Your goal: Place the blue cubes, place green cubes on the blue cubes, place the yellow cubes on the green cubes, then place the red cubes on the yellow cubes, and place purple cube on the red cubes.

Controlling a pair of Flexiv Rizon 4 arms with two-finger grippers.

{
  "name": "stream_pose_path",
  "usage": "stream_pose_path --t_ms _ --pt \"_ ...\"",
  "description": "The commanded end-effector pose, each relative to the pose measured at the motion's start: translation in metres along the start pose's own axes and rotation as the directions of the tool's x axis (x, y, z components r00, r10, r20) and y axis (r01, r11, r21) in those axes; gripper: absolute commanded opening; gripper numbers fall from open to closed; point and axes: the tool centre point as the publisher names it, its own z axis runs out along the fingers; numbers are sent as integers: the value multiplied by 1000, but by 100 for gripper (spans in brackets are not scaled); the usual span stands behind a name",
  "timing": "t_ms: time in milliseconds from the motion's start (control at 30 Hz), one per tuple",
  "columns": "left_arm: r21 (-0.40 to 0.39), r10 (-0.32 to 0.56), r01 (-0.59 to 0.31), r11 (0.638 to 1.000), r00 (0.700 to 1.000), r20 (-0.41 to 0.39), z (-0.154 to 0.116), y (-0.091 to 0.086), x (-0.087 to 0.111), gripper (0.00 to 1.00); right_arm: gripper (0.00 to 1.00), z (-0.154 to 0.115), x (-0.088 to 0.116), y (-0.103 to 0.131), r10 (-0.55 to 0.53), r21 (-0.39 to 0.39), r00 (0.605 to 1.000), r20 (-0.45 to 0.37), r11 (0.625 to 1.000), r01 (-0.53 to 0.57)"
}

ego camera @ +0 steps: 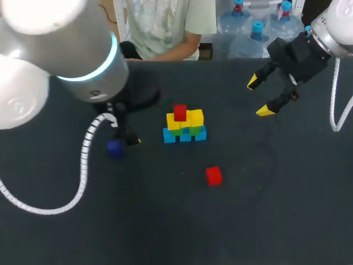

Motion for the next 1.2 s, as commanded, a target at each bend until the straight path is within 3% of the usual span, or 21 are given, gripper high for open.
stream_pose_path --t_ms 33,167,267,700,767,833,900,1000,1200 --pt "31 5 -13 999 973 229 12 16 11 100 100 0 0 0 -1 0 1000 1 1000 1" --pt "32 2 -15 999 934 358 15 26 16 100 100 0 0 0 -1 0 1000 1 1000 1" --pt "46 4 -18 999 960 279 19 30 17 100 100 0 0 0 -1 0 1000 1 1000 1" --pt "46 4 -18 999 960 279 19 30 17 100 100 0 0 0 -1 0 1000 1 1000 1" --pt "88 -31 -3 996 923 383 28 31 18 100 100 0 0 0 -1 0 1000 1 1000 1" --pt "104 -46 5 995 916 398 32 39 21 100 100 0 0 0 -1 0 1000 1 1000 1" --pt "117 -87 38 992 891 447 32 48 25 100 100 0 0 0 -1 0 1000 1 1000 1" --pt "124 -108 59 991 890 443 28 58 29 100 100 0 0 0 -1 0 1000 1 1000 1" --pt "126 -55 -2 992 893 447 25 64 26 100 100 0 0 0 -1 0 1000 1 1000 1"
